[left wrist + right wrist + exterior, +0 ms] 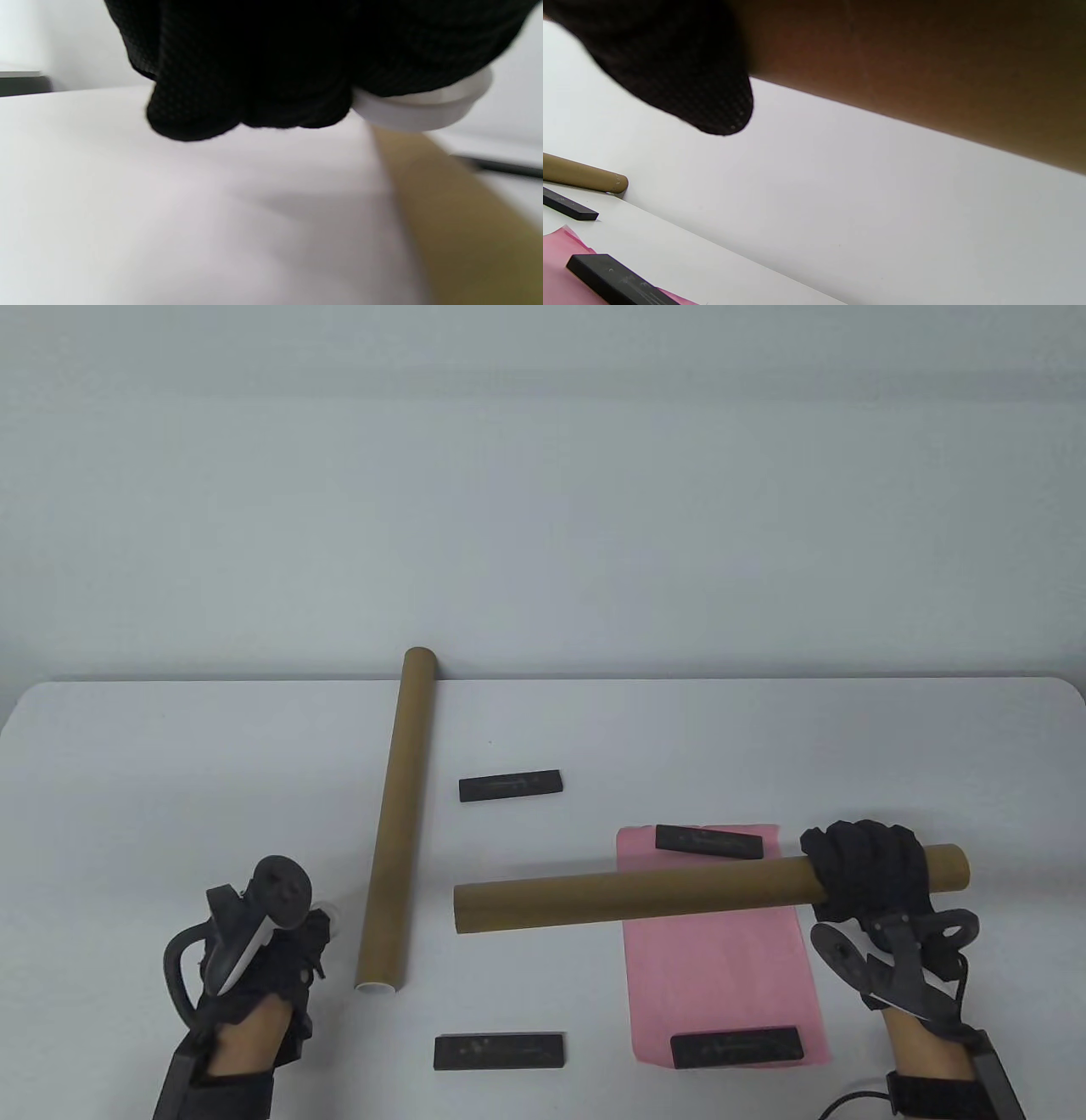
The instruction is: Roll up papers and store in mailing tubes
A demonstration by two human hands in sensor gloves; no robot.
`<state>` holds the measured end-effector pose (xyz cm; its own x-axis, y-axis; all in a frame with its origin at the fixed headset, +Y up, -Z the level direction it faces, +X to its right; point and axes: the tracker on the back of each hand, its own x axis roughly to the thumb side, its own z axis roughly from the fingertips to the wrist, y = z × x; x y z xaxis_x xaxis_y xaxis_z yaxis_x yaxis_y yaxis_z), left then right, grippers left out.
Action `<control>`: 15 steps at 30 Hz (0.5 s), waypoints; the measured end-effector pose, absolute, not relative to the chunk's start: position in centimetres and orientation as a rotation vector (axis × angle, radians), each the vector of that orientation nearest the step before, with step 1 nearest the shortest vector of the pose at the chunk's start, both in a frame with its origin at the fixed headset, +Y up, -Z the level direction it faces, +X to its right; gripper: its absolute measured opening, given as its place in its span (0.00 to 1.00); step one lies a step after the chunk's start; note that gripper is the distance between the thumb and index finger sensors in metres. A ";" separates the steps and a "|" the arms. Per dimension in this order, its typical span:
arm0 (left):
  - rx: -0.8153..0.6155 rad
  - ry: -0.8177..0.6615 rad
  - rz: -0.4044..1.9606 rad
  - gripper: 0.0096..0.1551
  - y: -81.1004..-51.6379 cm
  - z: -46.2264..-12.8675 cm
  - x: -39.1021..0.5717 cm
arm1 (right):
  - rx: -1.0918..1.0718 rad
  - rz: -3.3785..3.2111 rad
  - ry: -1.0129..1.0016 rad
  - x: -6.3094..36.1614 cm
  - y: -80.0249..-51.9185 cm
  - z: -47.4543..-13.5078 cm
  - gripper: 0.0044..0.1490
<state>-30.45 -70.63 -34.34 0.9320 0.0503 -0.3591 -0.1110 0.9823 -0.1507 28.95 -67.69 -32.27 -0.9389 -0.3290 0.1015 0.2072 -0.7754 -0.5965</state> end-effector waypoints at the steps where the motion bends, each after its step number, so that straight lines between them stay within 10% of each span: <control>1: -0.202 0.360 0.086 0.23 -71.2 -34.7 -30.7 | -0.290 -2.704 0.876 29.0 -67.7 -32.3 0.43; 15: -0.398 0.454 0.118 0.23 -75.2 -36.8 -32.4 | -0.302 -2.699 0.880 28.9 -67.7 -32.2 0.43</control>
<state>-32.45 -75.25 -36.78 0.8935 0.0233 -0.4484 -0.1984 0.9164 -0.3477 28.85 -67.71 -32.16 -0.9373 -0.3309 0.1091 0.2030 -0.7732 -0.6008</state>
